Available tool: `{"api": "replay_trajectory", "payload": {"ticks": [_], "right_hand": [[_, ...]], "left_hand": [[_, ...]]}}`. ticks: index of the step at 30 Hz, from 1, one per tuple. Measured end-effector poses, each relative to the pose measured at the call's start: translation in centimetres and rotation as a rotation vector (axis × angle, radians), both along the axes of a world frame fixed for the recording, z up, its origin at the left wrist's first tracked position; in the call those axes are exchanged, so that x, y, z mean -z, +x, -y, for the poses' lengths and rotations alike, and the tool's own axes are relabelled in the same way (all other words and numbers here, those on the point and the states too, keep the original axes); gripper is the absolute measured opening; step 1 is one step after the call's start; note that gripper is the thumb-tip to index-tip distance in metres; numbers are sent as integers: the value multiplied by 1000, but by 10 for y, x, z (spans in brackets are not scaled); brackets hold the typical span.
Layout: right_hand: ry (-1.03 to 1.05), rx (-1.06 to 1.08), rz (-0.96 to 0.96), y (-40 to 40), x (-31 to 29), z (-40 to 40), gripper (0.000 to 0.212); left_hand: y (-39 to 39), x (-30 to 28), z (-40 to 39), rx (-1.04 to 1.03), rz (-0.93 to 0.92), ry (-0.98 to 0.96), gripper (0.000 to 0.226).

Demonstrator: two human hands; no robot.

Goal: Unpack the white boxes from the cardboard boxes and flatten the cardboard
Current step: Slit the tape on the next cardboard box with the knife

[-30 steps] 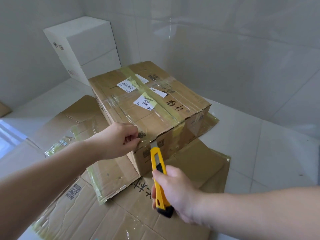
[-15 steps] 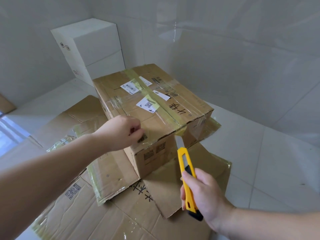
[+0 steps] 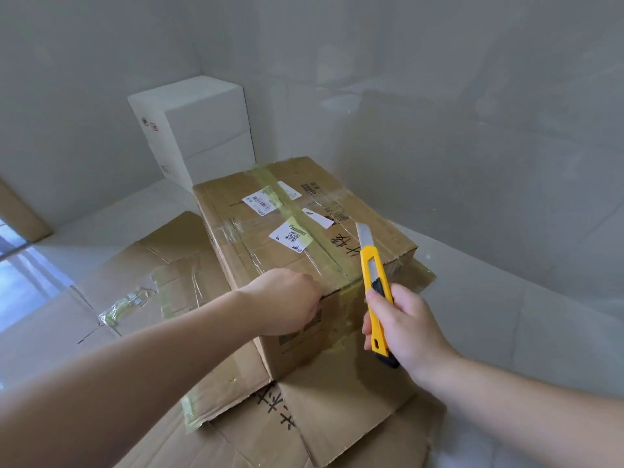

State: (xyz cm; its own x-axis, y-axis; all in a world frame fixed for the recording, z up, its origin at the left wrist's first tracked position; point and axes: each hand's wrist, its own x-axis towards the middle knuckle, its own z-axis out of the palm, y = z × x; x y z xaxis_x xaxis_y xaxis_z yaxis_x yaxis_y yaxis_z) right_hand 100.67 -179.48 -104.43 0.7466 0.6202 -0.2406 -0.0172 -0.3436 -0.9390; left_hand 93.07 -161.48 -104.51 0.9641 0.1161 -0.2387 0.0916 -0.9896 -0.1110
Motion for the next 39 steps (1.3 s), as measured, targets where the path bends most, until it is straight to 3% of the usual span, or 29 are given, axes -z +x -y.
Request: {"api": "replay_trajectory", "payload": {"ticks": [6,11,14,18,21,23,26,33,39], "right_hand": [[60,33,57,30,-17,-40,29],[-22,-74,98,47,-15,-65,24],[-99,-158,153,50,-9,-82,20],[-131,-202,220,44,-3,-102,23],[-163,-226,289,43,0,-119,24],[-202,-254,316,44,3,-131,24],[-304,-319,400,46,8,-149,26],[-418,-321,505,58,0,-204,23],[-552,-361,658,70,-8,-232,24]], "left_hand": [[-5,-17,26,107,-150,23,23],[-28,-12,57,369,-60,-167,36],[-22,-13,25,88,4,-176,42],[-23,-2,-45,-368,229,-172,32],[-31,9,-96,-541,410,-137,22],[-33,18,-128,-674,413,-112,32],[-30,29,-159,-860,461,-238,43],[11,22,-180,-894,502,-379,24],[34,30,-194,-881,648,-474,17]]}}
